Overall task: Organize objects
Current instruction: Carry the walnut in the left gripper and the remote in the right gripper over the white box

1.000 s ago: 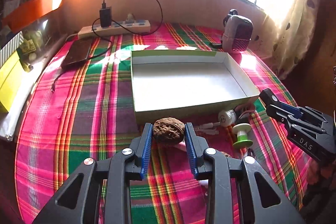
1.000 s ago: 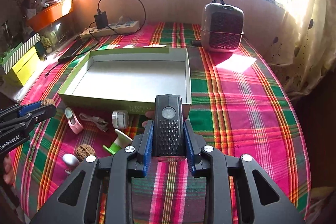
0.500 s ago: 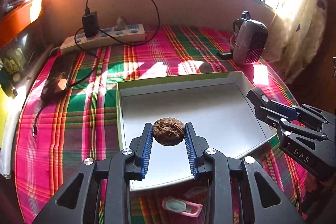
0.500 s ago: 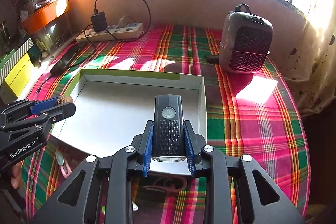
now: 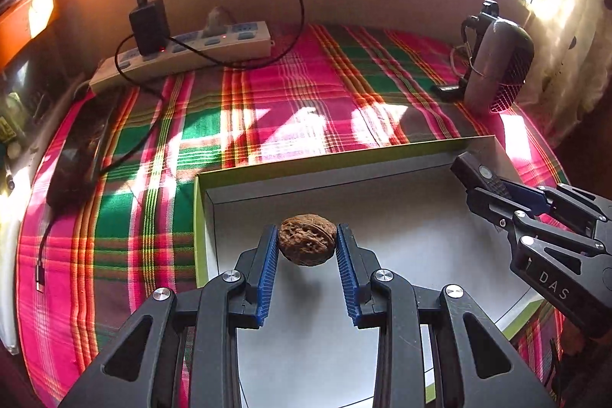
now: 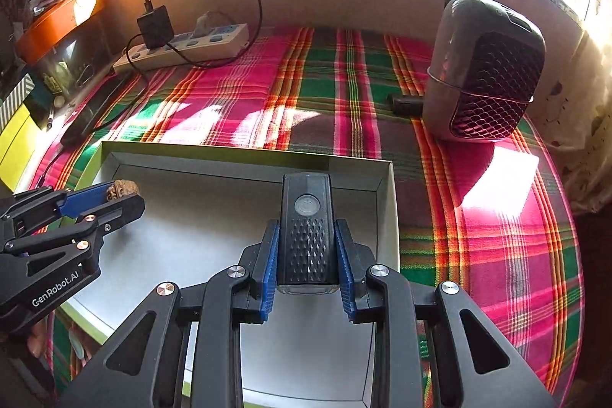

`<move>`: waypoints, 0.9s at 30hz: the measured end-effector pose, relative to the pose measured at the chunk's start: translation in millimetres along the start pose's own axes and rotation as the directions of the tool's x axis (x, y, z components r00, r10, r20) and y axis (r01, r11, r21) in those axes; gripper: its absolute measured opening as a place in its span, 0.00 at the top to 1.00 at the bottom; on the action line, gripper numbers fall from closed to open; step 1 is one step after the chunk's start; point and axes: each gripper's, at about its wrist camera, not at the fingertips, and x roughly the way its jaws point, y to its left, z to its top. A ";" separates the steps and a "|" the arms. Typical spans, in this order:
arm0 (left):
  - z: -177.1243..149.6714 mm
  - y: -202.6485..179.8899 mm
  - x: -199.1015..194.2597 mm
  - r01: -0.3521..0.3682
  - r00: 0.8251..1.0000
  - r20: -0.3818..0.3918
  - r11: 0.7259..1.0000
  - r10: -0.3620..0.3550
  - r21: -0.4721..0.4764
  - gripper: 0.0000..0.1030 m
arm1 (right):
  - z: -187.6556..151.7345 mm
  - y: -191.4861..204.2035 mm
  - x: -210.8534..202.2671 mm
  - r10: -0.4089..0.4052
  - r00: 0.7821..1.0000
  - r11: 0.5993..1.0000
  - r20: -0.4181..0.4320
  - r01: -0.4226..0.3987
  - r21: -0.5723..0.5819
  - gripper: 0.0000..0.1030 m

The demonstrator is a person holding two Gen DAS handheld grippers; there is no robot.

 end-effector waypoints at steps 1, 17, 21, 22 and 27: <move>0.0 0.4 2.1 -0.002 1.000 -0.003 1.000 0.002 0.000 0.72 | -0.1 0.1 2.3 -0.001 1.000 1.000 -0.003 0.001 0.000 0.73; -0.2 -2.6 10.3 -0.029 1.000 0.007 0.999 0.029 0.033 0.72 | -1.1 3.0 13.8 -0.016 1.000 1.000 -0.013 0.015 -0.008 0.72; -0.3 -3.6 11.6 -0.046 0.999 0.010 0.998 0.046 0.036 0.72 | -1.1 3.4 14.5 -0.021 1.000 1.000 -0.009 0.021 -0.007 0.72; -0.5 -4.0 11.7 -0.051 0.999 0.011 0.998 0.051 0.037 0.72 | -1.3 3.8 14.5 -0.022 1.000 1.000 -0.009 0.022 -0.008 0.72; -0.6 -5.0 11.8 -0.057 0.998 0.011 0.998 0.057 0.035 0.72 | -1.3 3.3 14.6 -0.018 1.000 1.000 -0.006 0.018 0.000 0.72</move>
